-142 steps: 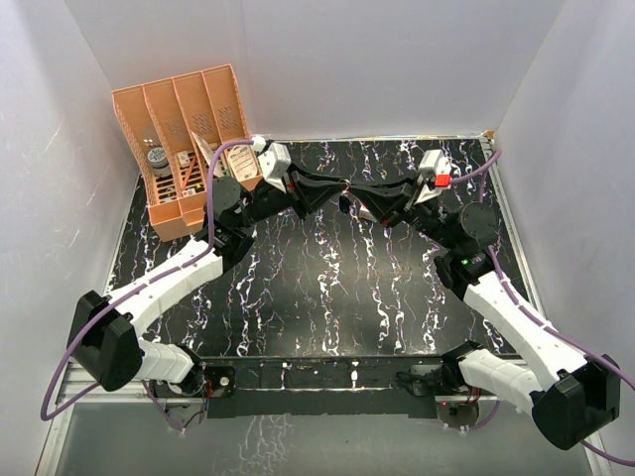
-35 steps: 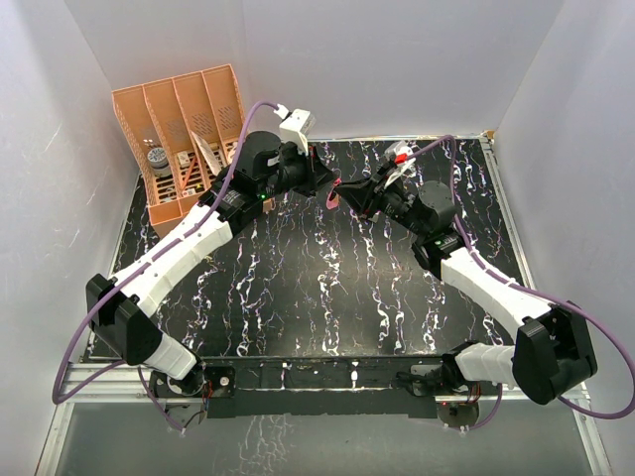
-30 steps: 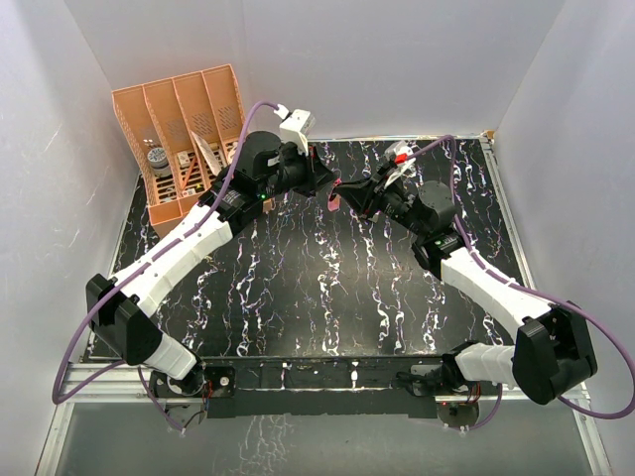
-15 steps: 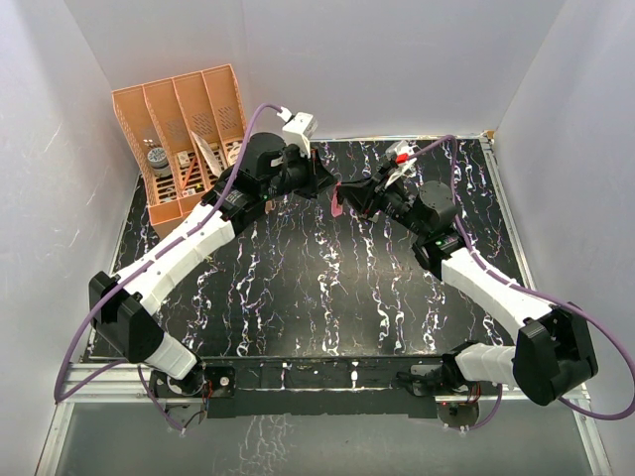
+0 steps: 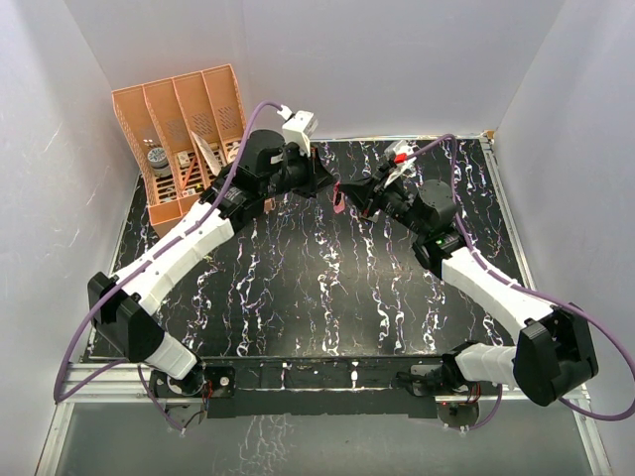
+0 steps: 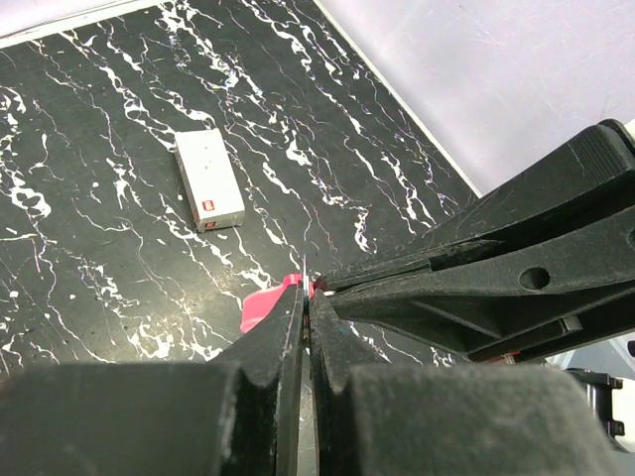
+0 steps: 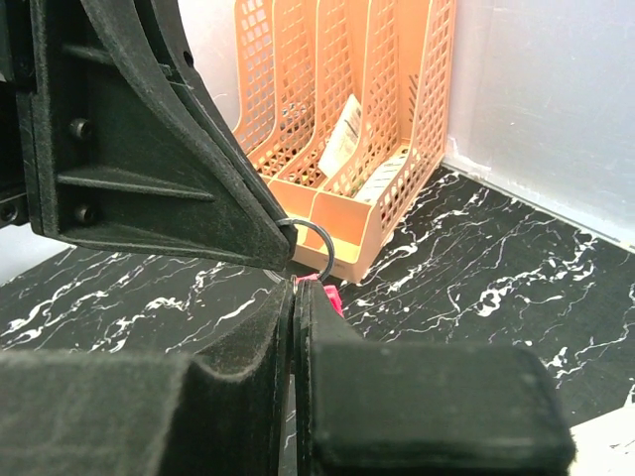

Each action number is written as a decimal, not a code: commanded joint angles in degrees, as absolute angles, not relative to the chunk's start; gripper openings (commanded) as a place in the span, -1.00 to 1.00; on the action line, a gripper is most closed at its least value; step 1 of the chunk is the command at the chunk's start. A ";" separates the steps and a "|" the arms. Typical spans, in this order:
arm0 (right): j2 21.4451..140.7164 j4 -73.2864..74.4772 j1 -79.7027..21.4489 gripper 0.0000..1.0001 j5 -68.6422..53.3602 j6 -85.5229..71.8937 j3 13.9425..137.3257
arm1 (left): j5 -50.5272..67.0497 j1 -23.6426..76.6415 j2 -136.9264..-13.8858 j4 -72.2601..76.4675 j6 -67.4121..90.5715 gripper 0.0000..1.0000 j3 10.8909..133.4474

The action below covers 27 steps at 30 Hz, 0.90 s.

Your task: Put the keys on the keyring

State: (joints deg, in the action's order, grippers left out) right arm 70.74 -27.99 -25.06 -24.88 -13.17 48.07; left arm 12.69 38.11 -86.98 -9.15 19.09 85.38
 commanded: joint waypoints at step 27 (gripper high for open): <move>67.62 -23.51 -25.05 -1.00 -18.24 2.92 48.30 | 22.60 38.45 -97.08 -30.35 18.29 -1.00 103.18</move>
